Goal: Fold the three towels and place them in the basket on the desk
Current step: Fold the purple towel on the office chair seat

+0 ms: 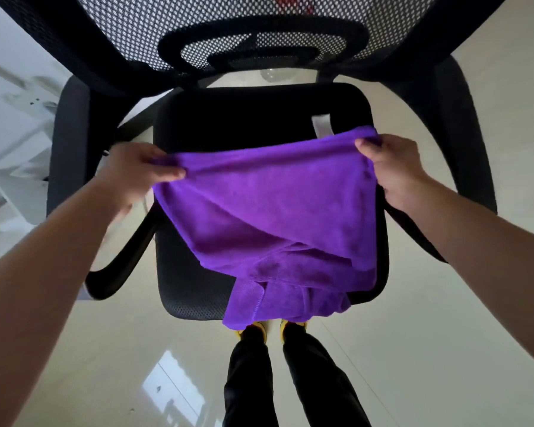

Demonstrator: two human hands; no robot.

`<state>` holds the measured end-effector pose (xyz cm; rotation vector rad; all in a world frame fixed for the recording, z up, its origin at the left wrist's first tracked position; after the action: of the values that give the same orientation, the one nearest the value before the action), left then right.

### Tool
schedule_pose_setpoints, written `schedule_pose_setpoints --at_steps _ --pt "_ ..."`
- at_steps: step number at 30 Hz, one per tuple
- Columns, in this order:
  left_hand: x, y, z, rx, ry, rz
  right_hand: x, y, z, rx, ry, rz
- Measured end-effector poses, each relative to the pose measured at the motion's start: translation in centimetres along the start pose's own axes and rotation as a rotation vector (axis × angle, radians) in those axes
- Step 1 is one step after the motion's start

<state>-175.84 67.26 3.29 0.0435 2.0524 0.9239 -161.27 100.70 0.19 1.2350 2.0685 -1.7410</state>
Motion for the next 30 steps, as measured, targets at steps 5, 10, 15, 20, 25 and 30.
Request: schedule_pose_setpoints --at_steps 5,10,15,20,25,30 --pt "6.2 0.3 0.3 -0.474 0.174 -0.054 4.3 -1.1 0.9 -0.191 0.134 -0.005" --pt "13.1 -1.4 -0.1 -0.496 0.208 -0.062 8.7 -0.9 1.8 -0.408 0.277 -0.032" --pt "16.7 -2.5 0.0 -0.533 0.24 -0.102 11.4 0.4 2.2 -0.63 0.287 -0.021" --pt "12.2 -0.7 1.7 -0.601 0.223 -0.124 9.1 0.5 1.8 -0.404 0.258 -0.014" --pt "2.0 -4.4 7.5 -0.707 0.066 -0.217 0.8 6.2 0.4 -0.227 0.254 0.219" --pt "-2.5 -7.2 11.9 -0.526 -0.113 -0.221 -5.6 9.8 1.7 -0.195 0.108 0.272"
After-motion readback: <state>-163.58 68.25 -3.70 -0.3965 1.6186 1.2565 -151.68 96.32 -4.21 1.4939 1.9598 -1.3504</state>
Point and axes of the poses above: each hand's wrist, its own x-axis towards the middle knuckle, its own z-axis out of the palm, y = z × x, the point moved 1 cm from there along x, towards the middle knuckle, and after that the axes turned 13 degrees about -y, right-handed, at the moved point
